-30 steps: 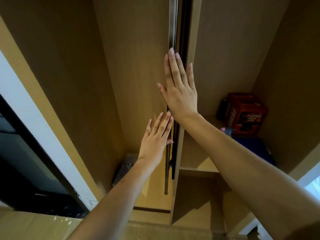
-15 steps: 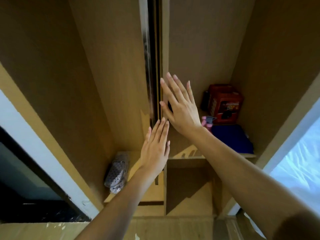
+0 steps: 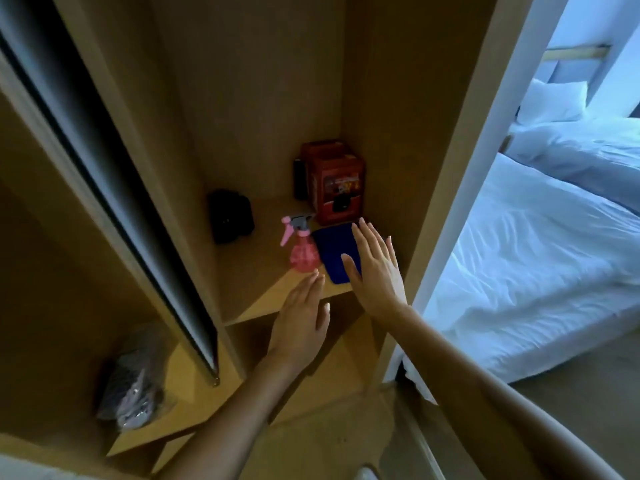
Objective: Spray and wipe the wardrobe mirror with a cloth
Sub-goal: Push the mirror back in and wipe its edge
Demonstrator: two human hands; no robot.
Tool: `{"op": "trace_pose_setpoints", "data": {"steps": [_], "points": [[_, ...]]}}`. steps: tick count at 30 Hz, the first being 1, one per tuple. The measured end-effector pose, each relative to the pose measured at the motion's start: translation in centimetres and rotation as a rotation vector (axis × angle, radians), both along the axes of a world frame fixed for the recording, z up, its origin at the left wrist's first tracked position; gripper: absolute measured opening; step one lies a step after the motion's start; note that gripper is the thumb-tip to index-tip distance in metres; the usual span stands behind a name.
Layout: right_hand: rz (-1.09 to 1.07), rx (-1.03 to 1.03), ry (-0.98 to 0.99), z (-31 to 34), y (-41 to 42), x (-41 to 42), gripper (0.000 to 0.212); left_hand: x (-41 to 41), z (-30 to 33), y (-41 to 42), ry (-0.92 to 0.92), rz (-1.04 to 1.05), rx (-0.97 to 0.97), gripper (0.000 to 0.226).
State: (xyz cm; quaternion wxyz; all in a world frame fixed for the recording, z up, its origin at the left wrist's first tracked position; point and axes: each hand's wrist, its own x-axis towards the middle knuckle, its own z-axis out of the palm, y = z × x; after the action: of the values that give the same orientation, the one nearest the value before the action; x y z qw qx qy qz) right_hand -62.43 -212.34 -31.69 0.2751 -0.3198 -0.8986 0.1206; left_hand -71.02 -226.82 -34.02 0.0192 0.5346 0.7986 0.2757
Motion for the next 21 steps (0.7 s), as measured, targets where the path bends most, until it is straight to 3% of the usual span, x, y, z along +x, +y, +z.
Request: {"op": "trace_pose_setpoints", "data": {"steps": [11, 17, 21], "points": [[0.119, -0.174, -0.331, -5.1, 12.8, -2.7, 0.059, -2.6, -5.0, 13.8, -0.17, 0.19, -0.198, 0.058], [0.178, -0.184, -0.525, -7.5, 16.2, -5.9, 0.06, -4.3, -6.9, 17.8, -0.127, 0.204, -0.257, 0.052], [0.16, -0.127, -0.538, -8.8, 18.0, -7.6, 0.059, -6.1, -7.4, 20.6, -0.127, 0.2, -0.289, 0.051]]}}
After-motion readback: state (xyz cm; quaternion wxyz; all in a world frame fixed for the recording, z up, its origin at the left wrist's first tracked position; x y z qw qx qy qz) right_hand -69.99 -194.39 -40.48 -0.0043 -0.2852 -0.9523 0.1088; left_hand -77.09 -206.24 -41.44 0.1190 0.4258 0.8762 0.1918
